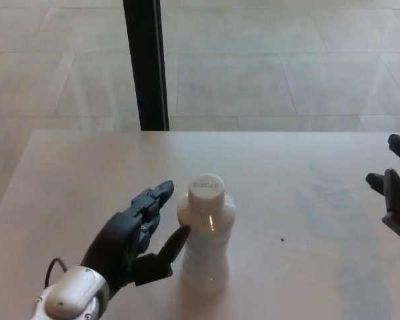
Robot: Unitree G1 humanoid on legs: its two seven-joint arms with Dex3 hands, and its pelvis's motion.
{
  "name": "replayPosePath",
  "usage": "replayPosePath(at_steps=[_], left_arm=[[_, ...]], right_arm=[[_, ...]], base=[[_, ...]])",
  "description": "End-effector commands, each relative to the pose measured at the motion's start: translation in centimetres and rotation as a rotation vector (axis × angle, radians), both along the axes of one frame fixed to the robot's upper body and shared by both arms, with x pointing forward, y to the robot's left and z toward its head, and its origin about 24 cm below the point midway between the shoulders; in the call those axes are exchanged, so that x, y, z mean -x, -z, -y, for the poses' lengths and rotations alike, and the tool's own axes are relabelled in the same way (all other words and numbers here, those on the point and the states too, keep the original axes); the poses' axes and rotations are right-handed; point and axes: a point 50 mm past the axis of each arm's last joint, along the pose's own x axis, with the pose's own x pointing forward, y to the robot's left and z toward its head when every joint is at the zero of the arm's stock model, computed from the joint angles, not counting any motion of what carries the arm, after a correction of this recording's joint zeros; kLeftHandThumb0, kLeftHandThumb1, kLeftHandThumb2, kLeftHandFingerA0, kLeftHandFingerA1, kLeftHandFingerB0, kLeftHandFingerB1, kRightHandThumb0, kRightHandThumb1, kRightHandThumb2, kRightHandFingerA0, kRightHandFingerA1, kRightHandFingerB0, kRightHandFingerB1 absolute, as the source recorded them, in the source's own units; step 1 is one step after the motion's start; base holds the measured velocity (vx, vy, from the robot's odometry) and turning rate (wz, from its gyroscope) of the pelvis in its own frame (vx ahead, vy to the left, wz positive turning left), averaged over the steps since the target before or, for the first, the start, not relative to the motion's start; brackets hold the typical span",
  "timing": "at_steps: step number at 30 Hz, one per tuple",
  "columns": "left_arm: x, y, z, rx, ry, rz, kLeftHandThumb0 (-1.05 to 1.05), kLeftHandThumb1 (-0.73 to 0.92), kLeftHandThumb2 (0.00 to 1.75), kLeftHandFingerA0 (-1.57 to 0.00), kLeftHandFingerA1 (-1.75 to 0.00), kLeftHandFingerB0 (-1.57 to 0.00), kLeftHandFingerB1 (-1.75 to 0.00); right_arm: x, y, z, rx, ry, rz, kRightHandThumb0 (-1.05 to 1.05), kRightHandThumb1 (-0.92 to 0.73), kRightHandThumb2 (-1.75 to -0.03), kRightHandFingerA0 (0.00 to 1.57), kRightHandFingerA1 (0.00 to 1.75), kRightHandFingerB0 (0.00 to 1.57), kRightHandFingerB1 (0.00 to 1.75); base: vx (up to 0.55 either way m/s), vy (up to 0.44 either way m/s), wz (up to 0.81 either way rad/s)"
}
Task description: The robot uses its left hand to to lift the bottle kept on the middle of the desk and tilts it towards its right hand. It then uses its right hand to rotate its cap to open it and places the bottle and cap back on the desk
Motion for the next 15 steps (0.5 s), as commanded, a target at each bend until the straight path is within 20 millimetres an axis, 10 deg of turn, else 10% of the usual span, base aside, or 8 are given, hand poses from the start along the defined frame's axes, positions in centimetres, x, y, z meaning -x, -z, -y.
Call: replayPosePath(at_steps=[1,2,3,5,6,7,13,15], left_arm=[[0.6,0.9,-1.7,-0.15,0.033,-0.011,-0.88,0.7,0.87,0.0,0.0,0.0,0.0],[0.8,1.1,-2.0,-0.164,0.046,-0.002,-0.86,0.78,0.67,0.0,0.0,0.0,0.0],[1.1,1.5,-2.6,-0.168,0.052,-0.001,-1.05,0.6,1.05,0.0,-0.35,0.0,-0.06],[1.7,2.0,-3.3,-0.176,0.047,-0.028,-0.87,0.67,0.84,0.0,0.0,0.0,0.0],[2.3,2.7,-4.2,-0.168,0.033,-0.064,-1.04,0.61,1.04,0.0,-0.31,0.0,-0.04],[2.6,3.0,-4.5,-0.16,0.022,-0.081,-0.87,0.65,0.85,0.0,0.0,0.0,0.0],[3.3,4.0,-5.5,-0.132,-0.028,-0.117,-0.89,0.64,0.88,0.0,0.0,0.0,0.0],[3.3,4.0,-5.3,-0.142,-0.025,-0.11,-0.89,0.65,0.87,0.0,0.0,0.0,0.0]], right_arm=[[-0.2,-0.4,0.2,0.012,0.02,0.01,-0.56,-0.61,-0.95,0.48,0.66,0.35,0.5],[-0.2,-0.5,0.2,0.01,0.021,0.013,-0.55,-0.61,-0.95,0.49,0.66,0.35,0.51],[-0.3,-0.6,0.3,0.013,0.018,0.021,-0.55,-0.61,-0.96,0.49,0.67,0.35,0.51],[-0.2,-0.5,0.6,0.018,0.021,0.02,-0.56,-0.62,-0.96,0.48,0.67,0.34,0.5],[-0.1,-0.3,0.8,0.017,0.027,0.018,-0.56,-0.61,-0.95,0.48,0.67,0.33,0.5],[-0.1,-0.3,1.0,0.018,0.032,0.017,-0.56,-0.61,-0.95,0.48,0.67,0.33,0.5],[-0.1,0.0,1.1,0.029,0.033,0.018,-0.55,-0.6,-0.95,0.49,0.67,0.31,0.49],[-0.1,0.0,0.9,0.031,0.028,0.016,-0.53,-0.75,-0.63,0.51,0.62,0.4,0.33]], base=[[0.0,0.0,0.0],[0.0,0.0,0.0],[0.0,0.0,0.0],[0.0,0.0,0.0],[0.0,0.0,0.0],[0.0,0.0,0.0],[0.0,0.0,0.0],[0.0,0.0,0.0]])
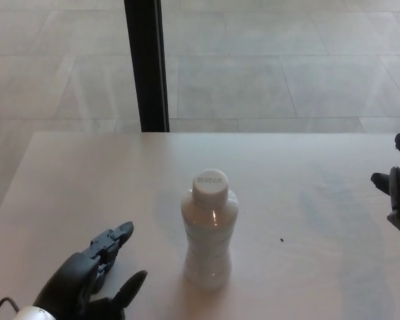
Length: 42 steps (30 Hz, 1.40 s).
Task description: The robot uses its left hand to to lift the bottle kept on the middle of the desk and tilts it towards its right hand. It then uses its right hand to rotate its cap to open it and places the bottle and cap back on the desk
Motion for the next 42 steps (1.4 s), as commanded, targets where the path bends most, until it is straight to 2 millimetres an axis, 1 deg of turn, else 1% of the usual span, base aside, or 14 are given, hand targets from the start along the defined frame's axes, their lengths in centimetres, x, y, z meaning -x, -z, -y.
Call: replayPosePath(at_steps=[1,2,5,6,8,9,11,25,27,28,33,35,36,42], left_arm=[[0.5,0.9,-0.3,-0.019,-0.003,-0.035,-0.91,0.64,0.87,0.0,0.0,0.0,0.0],[0.2,0.8,0.2,-0.016,0.02,-0.006,-0.98,0.63,0.87,0.0,0.0,0.0,0.0],[-0.1,0.6,0.8,-0.062,0.055,0.037,-1.05,0.73,0.63,0.0,0.0,0.0,0.0],[-0.2,0.5,1.2,-0.071,0.06,0.051,-1.05,0.71,0.65,0.0,0.0,0.0,0.0],[-0.4,0.3,1.5,-0.069,0.06,0.054,-1.05,0.68,0.66,0.0,0.0,0.0,0.0],[-0.6,0.1,2.0,-0.045,0.055,0.06,-1.05,0.64,0.66,0.0,0.0,0.0,0.0],[-0.8,-0.1,2.5,-0.04,0.039,0.066,-1.05,0.61,0.67,0.0,0.0,0.0,0.0],[-1.0,-0.2,4.5,-0.03,0.018,0.086,-0.99,0.48,0.84,0.0,0.0,0.0,0.0],[-1.0,-0.2,4.6,-0.024,0.018,0.075,-0.96,0.48,0.83,0.0,0.0,0.0,0.0],[-0.9,-0.3,4.9,-0.022,0.021,0.078,-0.95,0.54,0.67,0.0,0.0,0.0,0.0],[-1.1,-0.2,5.5,-0.042,0.042,0.092,-0.96,0.53,0.67,0.0,0.0,0.0,0.0],[-1.1,-0.1,5.9,-0.053,0.056,0.085,-0.97,0.53,0.68,0.0,0.0,0.0,0.0],[-1.2,0.0,6.1,-0.053,0.06,0.074,-1.05,0.45,0.87,0.0,0.0,0.0,0.0],[-2.8,-0.9,8.2,-0.027,0.063,0.105,-1.01,0.46,0.86,0.0,0.0,0.0,0.0]], right_arm=[[0.0,-0.2,0.1,0.032,0.004,0.018,-0.56,-0.59,-0.95,0.49,0.67,0.32,0.49],[-0.1,-0.3,-0.2,0.033,0.0,0.019,-0.54,-0.74,-0.63,0.53,0.63,0.4,0.34],[-0.2,-0.3,-0.6,0.035,-0.003,0.02,-0.57,-0.58,-0.95,0.5,0.69,0.32,0.5],[-0.2,-0.3,-0.7,0.032,-0.008,0.023,-0.54,-0.73,-0.62,0.51,0.65,0.41,0.33],[-0.3,-0.4,-0.7,0.032,-0.01,0.024,-0.55,-0.73,-0.62,0.51,0.64,0.4,0.33],[-0.3,-0.4,-0.7,0.03,-0.008,0.025,-0.57,-0.57,-0.94,0.49,0.69,0.32,0.49],[-0.3,-0.3,-0.6,0.031,-0.009,0.024,-0.55,-0.72,-0.63,0.51,0.65,0.39,0.33],[-0.4,-0.4,-0.7,0.052,0.008,0.019,-0.54,-0.73,-0.63,0.53,0.67,0.4,0.34],[-0.4,-0.3,-0.9,0.049,0.007,0.016,-0.55,-0.58,-0.95,0.51,0.71,0.32,0.5],[-0.5,-0.2,-1.1,0.041,0.006,0.013,-0.54,-0.73,-0.63,0.53,0.68,0.41,0.34],[-0.7,-0.1,-1.6,0.017,-0.011,0.02,-0.52,-0.73,-0.62,0.51,0.69,0.41,0.35],[-0.7,-0.1,-1.7,0.015,-0.016,0.021,-0.54,-0.59,-0.94,0.49,0.72,0.33,0.5],[-0.7,0.0,-1.7,0.014,-0.015,0.024,-0.51,-0.72,-0.62,0.5,0.7,0.4,0.34],[-0.7,0.2,-1.7,0.011,0.001,0.016,-0.49,-0.73,-0.62,0.53,0.7,0.41,0.36]], base=[[0.0,0.0,0.0],[0.0,0.0,0.0],[0.0,0.0,0.0],[0.0,0.0,0.0],[0.0,0.0,0.0],[0.0,0.0,0.0],[0.0,0.0,0.0],[0.0,0.0,0.0],[0.0,0.0,0.0],[0.0,0.0,0.0],[0.0,0.0,0.0],[0.0,0.0,0.0],[0.0,0.0,0.0],[0.0,0.0,0.0]])
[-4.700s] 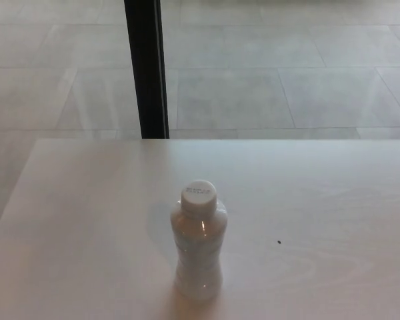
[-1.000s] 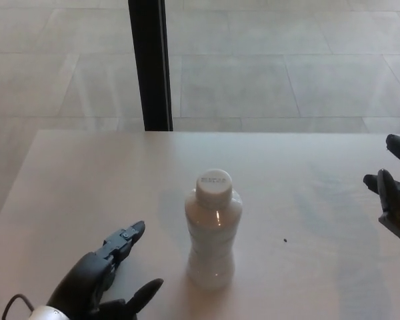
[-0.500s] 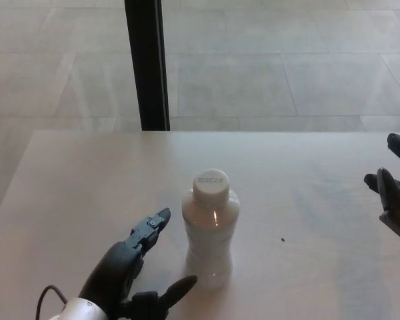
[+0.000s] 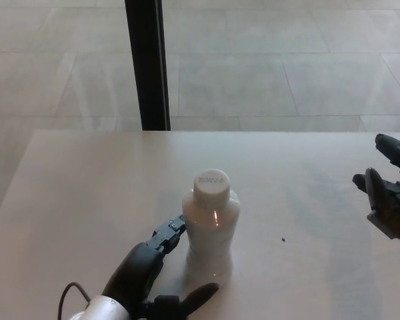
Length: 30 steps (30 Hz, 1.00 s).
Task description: The robot uses its left hand to to lift the bottle kept on the middle of the desk and tilts it towards its right hand. It then uses its right hand to rotate its cap to open it and places the bottle and cap back on the desk
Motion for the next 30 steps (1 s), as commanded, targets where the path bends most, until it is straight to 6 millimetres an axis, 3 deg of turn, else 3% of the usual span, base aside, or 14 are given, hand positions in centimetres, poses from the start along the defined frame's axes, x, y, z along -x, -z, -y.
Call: replayPosePath(at_steps=[1,2,12,13,14,15,16,17,18,21,23,24,25,30], left_arm=[[-1.7,-1.1,1.7,-0.038,-0.029,0.03,-1.01,0.46,0.87,0.0,0.0,0.0,0.0],[-2.1,-1.4,2.1,-0.035,-0.031,0.038,-0.95,0.51,0.7,0.0,0.0,0.0,0.0],[-2.3,-1.4,3.3,-0.001,-0.061,0.039,-0.95,0.5,0.75,0.0,0.0,0.0,0.0],[-2.2,-1.2,3.1,0.007,-0.071,0.027,-0.94,0.5,0.76,0.0,0.0,0.0,0.0],[-2.1,-1.0,3.1,0.015,-0.085,0.01,-0.94,0.51,0.76,0.0,0.0,0.0,0.0],[-2.1,-0.7,3.4,0.024,-0.098,-0.001,-0.95,0.53,0.76,0.0,0.0,0.0,0.0],[-2.1,-0.4,3.6,0.023,-0.113,-0.014,-0.91,0.53,0.74,0.0,0.0,0.0,0.0],[-2.0,-0.3,3.8,0.021,-0.118,-0.023,-0.84,0.48,0.82,0.0,0.0,0.0,0.0],[-1.8,0.0,4.1,0.004,-0.117,-0.029,-0.81,0.47,0.8,0.0,0.0,0.0,0.0],[-1.3,0.9,5.0,-0.057,-0.1,-0.066,-0.77,0.49,0.75,0.0,0.0,0.0,0.0],[-1.1,1.3,5.5,-0.067,-0.099,-0.092,-1.01,0.42,0.9,0.0,-0.3,0.0,-0.12],[-0.9,1.8,6.2,-0.059,-0.098,-0.101,-0.99,0.38,0.85,0.0,-0.27,0.0,-0.09],[-0.6,2.3,7.6,-0.06,-0.1,-0.111,-0.91,0.36,0.85,0.0,-0.3,0.0,-0.16],[-0.9,2.2,9.5,-0.055,-0.12,-0.102,-0.61,0.53,0.66,0.0,-0.18,0.0,0.0]], right_arm=[[-0.1,0.0,0.1,0.0,0.023,0.018,-0.49,-0.74,-0.62,0.53,0.7,0.41,0.36],[-0.1,0.0,0.0,0.004,0.024,0.017,-0.49,-0.73,-0.63,0.53,0.7,0.4,0.36],[0.3,0.3,0.0,-0.006,0.014,0.006,-0.49,-0.72,-0.62,0.52,0.72,0.41,0.35],[0.3,0.3,-0.1,-0.007,0.011,0.007,-0.51,-0.58,-0.95,0.5,0.73,0.33,0.51],[0.4,0.3,-0.1,-0.012,0.016,0.005,-0.48,-0.72,-0.62,0.51,0.71,0.42,0.35],[0.4,0.2,0.1,-0.016,0.021,0.007,-0.47,-0.72,-0.62,0.51,0.7,0.42,0.35],[0.4,0.2,0.1,-0.019,0.022,0.01,-0.49,-0.57,-0.92,0.5,0.72,0.33,0.51],[0.4,0.2,0.1,-0.024,0.025,0.009,-0.5,-0.57,-0.92,0.51,0.72,0.34,0.51],[0.4,0.2,0.2,-0.024,0.031,0.01,-0.47,-0.71,-0.62,0.53,0.7,0.41,0.35],[0.4,0.1,0.2,-0.03,0.044,0.01,-0.45,-0.72,-0.62,0.54,0.72,0.43,0.36],[0.3,0.1,0.2,-0.059,0.045,0.022,-0.43,-0.71,-0.62,0.53,0.7,0.43,0.36],[0.4,-0.1,0.4,-0.069,0.042,0.03,-0.45,-0.59,-0.93,0.5,0.73,0.37,0.52],[0.4,-0.6,0.8,-0.071,0.052,0.048,-0.43,-0.74,-0.63,0.51,0.71,0.43,0.36],[0.3,-1.2,1.0,-0.062,0.07,0.07,-0.42,-0.75,-0.63,0.53,0.7,0.44,0.36]], base=[[0.0,0.0,0.0],[0.0,0.0,0.0],[0.0,0.0,0.0],[0.0,0.0,0.0],[0.0,0.0,0.0],[0.0,0.0,0.0],[0.0,0.0,0.0],[0.0,0.0,0.0],[0.0,0.0,0.0],[0.0,0.0,0.0],[0.0,0.0,0.0],[0.0,0.0,0.0],[0.0,0.0,0.0],[0.0,0.0,0.0]])
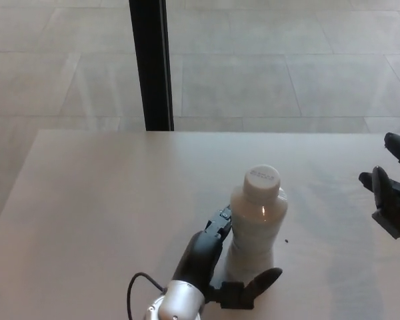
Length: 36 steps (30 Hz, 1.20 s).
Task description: The robot uses its left hand to to lift the bottle kept on the middle of the desk and tilts it towards its right hand. It then uses its right hand to rotate its cap to open it and places the bottle and cap back on the desk
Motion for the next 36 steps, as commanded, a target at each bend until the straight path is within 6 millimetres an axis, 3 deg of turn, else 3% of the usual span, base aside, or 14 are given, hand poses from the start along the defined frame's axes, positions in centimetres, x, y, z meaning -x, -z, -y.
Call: replayPosePath(at_steps=[1,7,10,11,12,13,17,18,20,21,25,34,35,36], left_arm=[[0.6,1.3,2.7,-0.025,-0.052,-0.061,-0.66,0.47,0.8,0.0,-0.26,0.0,0.0],[0.5,0.6,4.7,0.019,-0.12,-0.035,-0.56,0.58,0.65,0.0,-0.25,0.0,0.0],[0.6,0.2,5.5,0.019,-0.262,0.02,-0.42,0.65,0.6,-0.06,-0.61,0.0,0.0],[0.8,-0.1,5.9,-0.01,-0.442,0.113,-0.25,0.69,0.61,-0.44,-1.02,0.0,-0.31],[0.8,-0.4,6.2,0.045,-0.542,0.1,-0.2,0.76,0.62,-0.5,-1.49,0.0,-0.35],[0.6,-0.5,6.2,0.034,-0.569,0.105,-0.24,0.8,0.61,-0.7,-1.48,-0.08,-0.29],[0.5,-0.8,6.7,0.041,-0.633,0.116,-0.01,0.92,0.73,-0.73,-1.35,-0.1,-0.37],[0.5,-1.0,6.8,0.049,-0.642,0.128,0.02,0.83,1.25,-0.93,-1.09,-0.1,-0.53],[0.5,-1.1,7.0,0.059,-0.643,0.149,0.04,0.83,1.26,-0.85,-1.06,-0.12,-0.53],[0.5,-1.4,7.5,0.074,-0.648,0.156,0.08,0.92,0.8,-0.6,-1.52,-0.45,-0.56],[0.6,-1.5,7.9,0.091,-0.654,0.132,0.16,0.92,0.96,-0.7,-1.75,-0.42,-1.48],[0.6,-0.5,7.1,0.087,-0.632,0.125,0.23,0.92,1.07,-0.52,-1.75,-0.35,-1.49],[0.4,-0.4,6.7,0.063,-0.598,0.135,0.14,0.86,1.35,-0.8,-1.07,-0.65,-0.96],[0.3,-0.3,6.3,0.038,-0.573,0.147,0.14,0.85,1.35,-0.81,-1.07,-0.67,-0.97]], right_arm=[[0.0,-1.2,0.7,-0.014,0.028,0.053,-0.41,-0.75,-0.63,0.52,0.72,0.42,0.37],[-0.2,-1.5,0.7,-0.027,0.04,0.064,-0.42,-0.74,-0.63,0.52,0.74,0.45,0.37],[-0.1,-1.6,0.6,-0.03,0.029,0.065,-0.43,-0.76,-0.63,0.53,0.74,0.48,0.38],[-0.1,-1.7,0.7,-0.025,0.034,0.068,-0.44,-0.75,-0.63,0.55,0.71,0.48,0.39],[0.1,-1.9,0.8,-0.023,0.041,0.077,-0.44,-0.74,-0.62,0.56,0.69,0.48,0.39],[0.1,-2.0,0.9,-0.027,0.043,0.083,-0.44,-0.74,-0.62,0.56,0.71,0.49,0.39],[0.1,-2.4,0.8,-0.04,0.051,0.103,-0.43,-0.76,-0.63,0.58,0.72,0.5,0.39],[0.1,-2.5,0.7,-0.045,0.054,0.107,-0.43,-0.76,-0.63,0.59,0.74,0.5,0.39],[0.1,-2.5,0.6,-0.047,0.054,0.111,-0.43,-0.75,-0.62,0.6,0.74,0.51,0.39],[0.1,-2.7,0.7,-0.039,0.069,0.111,-0.44,-0.76,-0.62,0.62,0.72,0.52,0.39],[0.3,-2.6,0.6,-0.045,0.066,0.114,-0.42,-0.76,-0.63,0.59,0.7,0.52,0.41],[0.4,-1.9,0.5,-0.052,0.072,0.101,-0.35,-0.73,-0.62,0.66,0.72,0.53,0.42],[0.5,-1.7,0.5,-0.054,0.062,0.093,-0.35,-0.73,-0.61,0.67,0.73,0.53,0.42],[0.5,-1.5,0.4,-0.054,0.053,0.082,-0.35,-0.72,-0.61,0.7,0.74,0.54,0.41]], base=[[0.0,0.0,0.0],[0.0,0.0,0.0],[0.0,0.0,0.0],[0.0,0.0,0.0],[0.0,0.0,0.0],[0.0,0.0,0.0],[0.0,0.0,0.0],[0.0,0.0,0.0],[0.0,0.0,0.0],[0.0,0.0,0.0],[0.0,0.0,0.0],[0.0,0.0,0.0],[0.0,0.0,0.0],[0.0,0.0,0.0]])
